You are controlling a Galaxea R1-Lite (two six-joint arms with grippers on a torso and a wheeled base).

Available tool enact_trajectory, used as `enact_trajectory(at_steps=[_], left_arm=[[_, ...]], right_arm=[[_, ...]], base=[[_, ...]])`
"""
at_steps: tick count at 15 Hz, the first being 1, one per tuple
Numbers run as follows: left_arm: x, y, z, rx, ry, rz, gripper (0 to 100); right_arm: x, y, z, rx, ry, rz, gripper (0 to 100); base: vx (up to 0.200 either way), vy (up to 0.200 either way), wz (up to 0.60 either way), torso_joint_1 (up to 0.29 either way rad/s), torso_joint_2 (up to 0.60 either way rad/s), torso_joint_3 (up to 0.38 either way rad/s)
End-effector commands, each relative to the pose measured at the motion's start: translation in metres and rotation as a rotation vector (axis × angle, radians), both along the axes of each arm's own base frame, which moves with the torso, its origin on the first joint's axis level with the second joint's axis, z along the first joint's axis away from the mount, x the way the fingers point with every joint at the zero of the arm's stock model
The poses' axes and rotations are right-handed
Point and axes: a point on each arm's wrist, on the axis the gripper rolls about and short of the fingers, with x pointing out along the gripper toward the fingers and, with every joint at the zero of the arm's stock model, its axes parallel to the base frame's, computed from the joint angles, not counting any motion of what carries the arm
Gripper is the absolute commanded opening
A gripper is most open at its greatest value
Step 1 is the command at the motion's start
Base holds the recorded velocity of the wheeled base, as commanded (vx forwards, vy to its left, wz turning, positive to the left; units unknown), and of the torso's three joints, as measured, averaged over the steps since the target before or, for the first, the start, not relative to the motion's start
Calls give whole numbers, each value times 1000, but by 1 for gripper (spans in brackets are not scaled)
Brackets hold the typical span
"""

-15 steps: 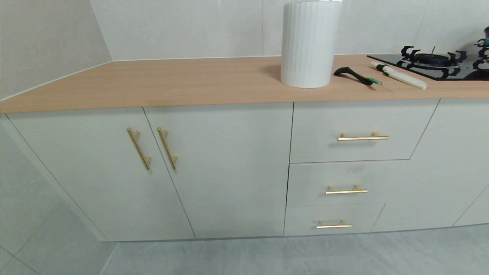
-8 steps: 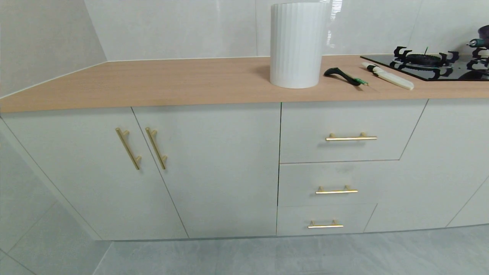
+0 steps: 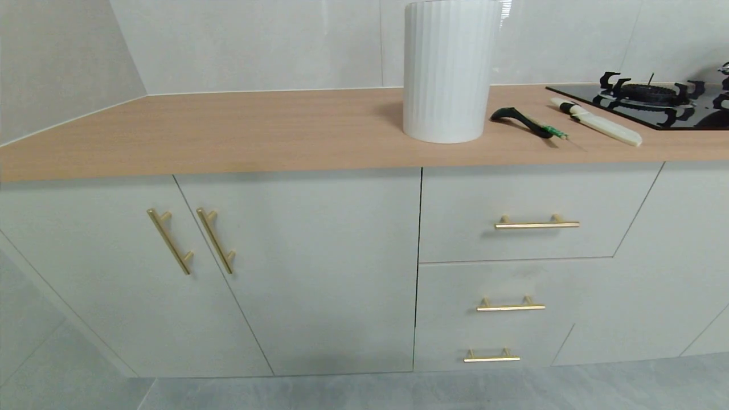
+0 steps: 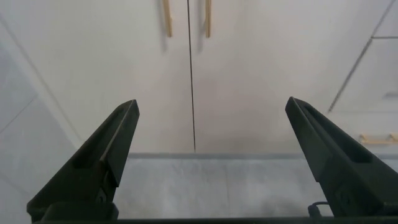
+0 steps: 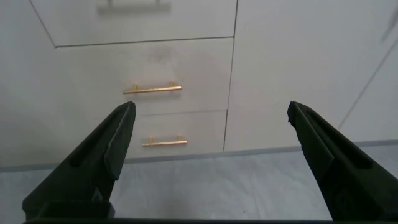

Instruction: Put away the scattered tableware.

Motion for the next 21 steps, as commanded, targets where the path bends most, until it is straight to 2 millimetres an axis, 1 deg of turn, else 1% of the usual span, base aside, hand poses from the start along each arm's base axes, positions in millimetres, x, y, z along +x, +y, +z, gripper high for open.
enact_trajectory(at_steps=[1,10,11,12,13,14,15,16,17,18,19,20,21], left_arm=[[0,0,0,-1,1,1,100],[0,0,0,2,1,1,100],[0,0,0,2,1,1,100],[0,0,0,2,1,1,100],[0,0,0,2,1,1,100],[0,0,0,2,1,1,100],[0,0,0,2,1,1,100],[0,0,0,2,1,1,100],[0,0,0,2,1,1,100],[0,0,0,2,1,1,100],[0,0,0,2,1,1,100],[0,0,0,2,1,1,100],[0,0,0,2,1,1,100]], right_arm=[[0,0,0,0,0,0,100],[0,0,1,-8,-6,0,100],[-5,0,19,0,-73,21,100],[-9,1,47,22,-113,90,100],[-6,1,55,28,-83,112,100],[12,2,69,26,40,156,100],[32,3,76,22,154,202,100],[47,5,81,24,233,222,100],[81,9,86,16,383,241,100],[106,14,91,8,455,267,100],[127,19,89,3,527,286,100],[156,25,85,-2,590,290,100],[177,29,80,-6,631,286,100]], base=[[0,0,0,0,0,0],[0,0,0,0,0,0],[0,0,0,0,0,0],[0,0,0,0,0,0],[0,0,0,0,0,0],[0,0,0,0,0,0],[0,0,0,0,0,0],[0,0,0,0,0,0],[0,0,0,0,0,0],[0,0,0,0,0,0],[0,0,0,0,0,0],[0,0,0,0,0,0],[0,0,0,0,0,0]])
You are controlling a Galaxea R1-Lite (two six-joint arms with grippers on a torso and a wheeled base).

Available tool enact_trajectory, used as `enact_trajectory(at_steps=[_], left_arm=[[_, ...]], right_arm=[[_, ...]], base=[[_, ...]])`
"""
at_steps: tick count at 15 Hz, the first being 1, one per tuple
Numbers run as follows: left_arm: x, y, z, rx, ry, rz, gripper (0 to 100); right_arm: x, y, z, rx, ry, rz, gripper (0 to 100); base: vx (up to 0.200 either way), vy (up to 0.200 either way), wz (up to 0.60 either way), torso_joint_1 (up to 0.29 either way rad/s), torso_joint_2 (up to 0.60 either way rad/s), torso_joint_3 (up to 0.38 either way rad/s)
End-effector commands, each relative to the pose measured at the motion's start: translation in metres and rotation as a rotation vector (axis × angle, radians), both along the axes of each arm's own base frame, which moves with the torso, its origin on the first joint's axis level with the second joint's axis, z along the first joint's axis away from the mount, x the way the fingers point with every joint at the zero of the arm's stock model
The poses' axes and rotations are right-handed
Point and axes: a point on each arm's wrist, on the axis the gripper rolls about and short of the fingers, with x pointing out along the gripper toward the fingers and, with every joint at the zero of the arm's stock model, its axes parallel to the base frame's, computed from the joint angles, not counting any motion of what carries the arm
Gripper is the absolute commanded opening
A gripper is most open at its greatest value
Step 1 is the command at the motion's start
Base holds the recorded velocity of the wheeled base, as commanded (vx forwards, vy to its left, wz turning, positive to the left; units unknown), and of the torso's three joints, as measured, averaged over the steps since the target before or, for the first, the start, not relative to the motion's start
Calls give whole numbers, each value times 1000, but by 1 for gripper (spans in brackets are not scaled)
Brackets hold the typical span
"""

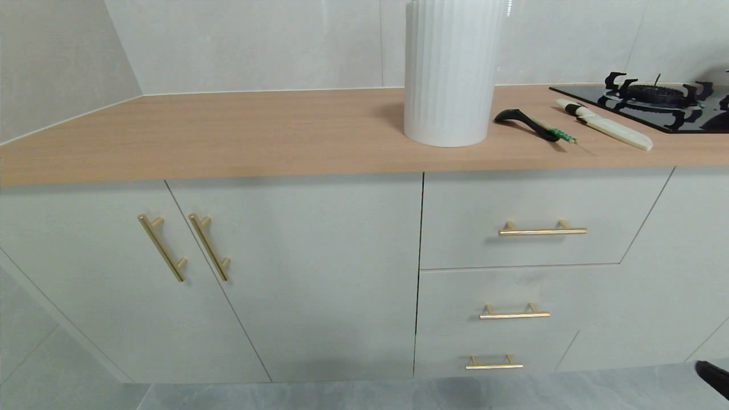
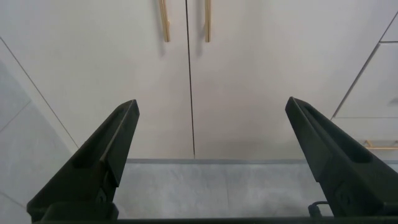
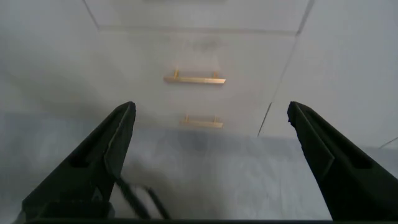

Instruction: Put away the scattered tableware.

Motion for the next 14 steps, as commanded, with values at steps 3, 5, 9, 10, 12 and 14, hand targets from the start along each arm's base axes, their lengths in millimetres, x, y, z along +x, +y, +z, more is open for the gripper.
enact_trajectory(at_steps=[3,5,9,10,12,14], left_arm=[[0,0,0,0,2,1,100],[0,0,0,0,2,1,100],[0,0,0,0,2,1,100],[0,0,0,0,2,1,100],[0,0,0,0,2,1,100],[0,0,0,0,2,1,100]], right_arm=[[156,32,-44,-53,348,67,100],[186,37,-74,-53,355,66,100],[212,45,-124,-122,386,-17,100],[216,45,-132,-127,389,-29,100],[219,46,-139,-129,392,-35,100],[232,48,-162,-119,358,-84,100]], base=[[0,0,0,0,0,0],[0,0,0,0,0,0],[0,0,0,0,0,0],[0,0,0,0,0,0],[0,0,0,0,0,0],[0,0,0,0,0,0]])
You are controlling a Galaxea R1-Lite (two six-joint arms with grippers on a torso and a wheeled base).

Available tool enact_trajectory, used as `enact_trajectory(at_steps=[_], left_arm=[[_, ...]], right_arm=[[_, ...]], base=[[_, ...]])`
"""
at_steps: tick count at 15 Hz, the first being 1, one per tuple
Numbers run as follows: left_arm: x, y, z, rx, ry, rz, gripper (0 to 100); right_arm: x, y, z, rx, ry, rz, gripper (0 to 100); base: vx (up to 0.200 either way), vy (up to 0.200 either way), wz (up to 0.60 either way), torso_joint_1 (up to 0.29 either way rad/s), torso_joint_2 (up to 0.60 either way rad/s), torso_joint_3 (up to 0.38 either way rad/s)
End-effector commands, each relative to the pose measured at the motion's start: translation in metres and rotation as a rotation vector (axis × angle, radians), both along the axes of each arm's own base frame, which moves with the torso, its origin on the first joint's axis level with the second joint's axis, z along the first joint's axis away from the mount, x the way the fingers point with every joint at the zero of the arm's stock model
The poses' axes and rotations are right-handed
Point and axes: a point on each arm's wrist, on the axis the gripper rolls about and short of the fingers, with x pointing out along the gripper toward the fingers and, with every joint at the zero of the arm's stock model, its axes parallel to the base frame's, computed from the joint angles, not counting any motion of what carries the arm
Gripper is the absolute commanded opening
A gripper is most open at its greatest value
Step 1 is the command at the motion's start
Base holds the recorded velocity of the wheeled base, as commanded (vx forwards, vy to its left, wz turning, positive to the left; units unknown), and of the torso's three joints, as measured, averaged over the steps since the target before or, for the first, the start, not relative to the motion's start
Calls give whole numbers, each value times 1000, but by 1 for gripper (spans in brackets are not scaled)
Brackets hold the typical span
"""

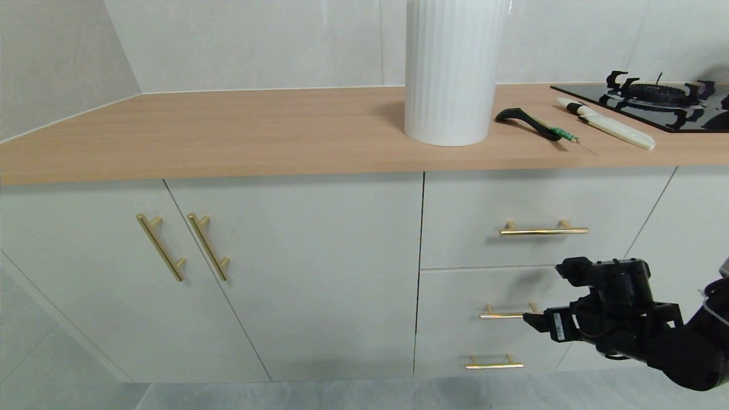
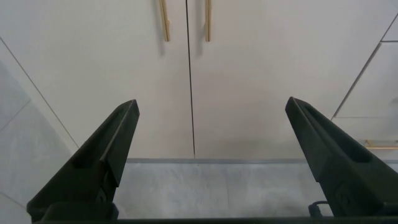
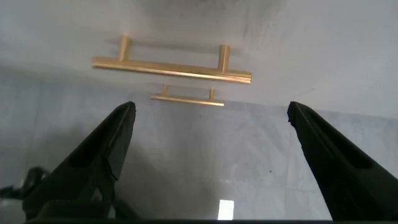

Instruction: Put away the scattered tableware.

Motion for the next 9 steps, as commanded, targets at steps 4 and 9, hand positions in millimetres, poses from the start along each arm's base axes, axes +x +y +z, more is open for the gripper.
enact_trajectory(at_steps=[4,9], left_arm=[[0,0,0,-1,2,2,100],[0,0,0,-1,2,1,100]], right_arm=[[21,2,-53,-30,-60,-103,100],[30,5,-61,-26,-74,-134,100]], base=[[0,0,0,0,0,0],[0,0,0,0,0,0]])
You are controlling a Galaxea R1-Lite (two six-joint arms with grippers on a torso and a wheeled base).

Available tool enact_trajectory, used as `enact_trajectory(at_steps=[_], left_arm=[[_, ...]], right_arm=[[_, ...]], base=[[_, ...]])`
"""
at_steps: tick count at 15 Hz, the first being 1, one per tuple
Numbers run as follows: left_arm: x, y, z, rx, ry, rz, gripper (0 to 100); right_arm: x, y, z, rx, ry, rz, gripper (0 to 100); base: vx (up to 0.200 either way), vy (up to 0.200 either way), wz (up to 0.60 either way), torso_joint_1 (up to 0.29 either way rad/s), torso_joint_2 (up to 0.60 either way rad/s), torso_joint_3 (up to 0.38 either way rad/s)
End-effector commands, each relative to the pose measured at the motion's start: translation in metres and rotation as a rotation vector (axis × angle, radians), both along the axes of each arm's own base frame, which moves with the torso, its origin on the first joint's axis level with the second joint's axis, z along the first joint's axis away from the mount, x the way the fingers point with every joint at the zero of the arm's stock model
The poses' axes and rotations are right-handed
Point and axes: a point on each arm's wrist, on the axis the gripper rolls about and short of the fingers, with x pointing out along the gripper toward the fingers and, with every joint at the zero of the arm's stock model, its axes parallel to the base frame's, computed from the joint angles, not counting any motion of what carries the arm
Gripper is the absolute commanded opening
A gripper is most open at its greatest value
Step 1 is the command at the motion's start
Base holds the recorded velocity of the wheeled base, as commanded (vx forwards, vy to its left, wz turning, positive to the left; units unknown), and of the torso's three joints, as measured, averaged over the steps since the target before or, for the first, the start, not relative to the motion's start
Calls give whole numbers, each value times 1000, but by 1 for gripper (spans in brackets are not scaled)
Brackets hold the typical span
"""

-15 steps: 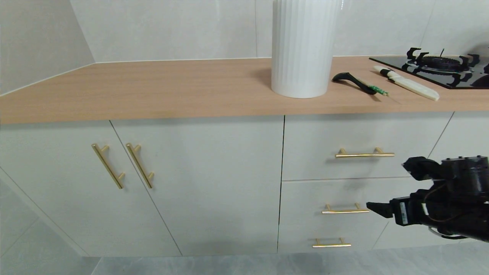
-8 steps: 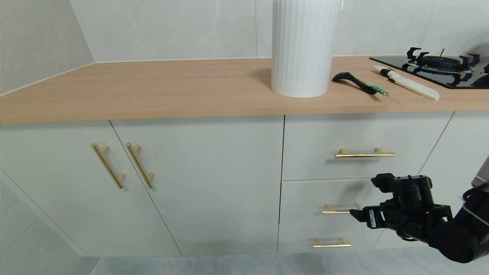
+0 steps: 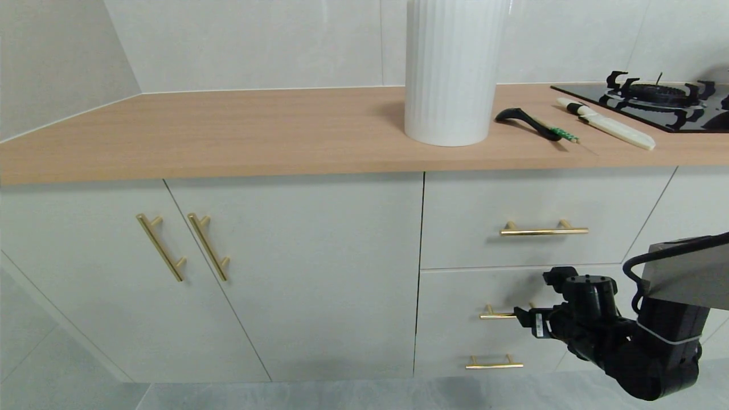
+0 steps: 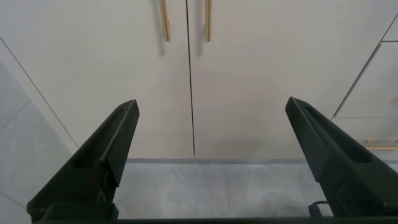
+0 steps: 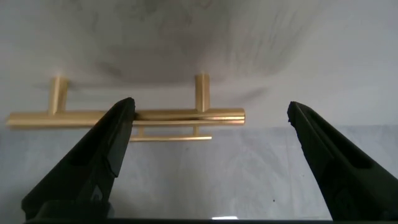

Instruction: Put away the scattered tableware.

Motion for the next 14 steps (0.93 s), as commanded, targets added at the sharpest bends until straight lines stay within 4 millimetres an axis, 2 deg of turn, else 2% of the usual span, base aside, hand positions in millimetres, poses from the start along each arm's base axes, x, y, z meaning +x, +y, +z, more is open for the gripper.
enact_trajectory(at_steps=[1,5,8,11,14], left_arm=[[0,0,0,-1,2,1,100],[0,0,0,-1,2,1,100],[0,0,0,-1,2,1,100],[0,0,0,-1,2,2,100],[0,0,0,-1,2,1,100]], right_arm=[[2,2,-8,-9,21,-3,100],[-4,1,-7,-13,35,-1,100],[-14,-1,6,-9,31,14,100],[-39,-4,69,31,37,75,100],[-61,-8,123,68,29,117,100]], base=[[0,0,0,0,0,0],[0,0,0,0,0,0],[0,0,0,0,0,0],[0,0,0,0,0,0],[0,0,0,0,0,0]])
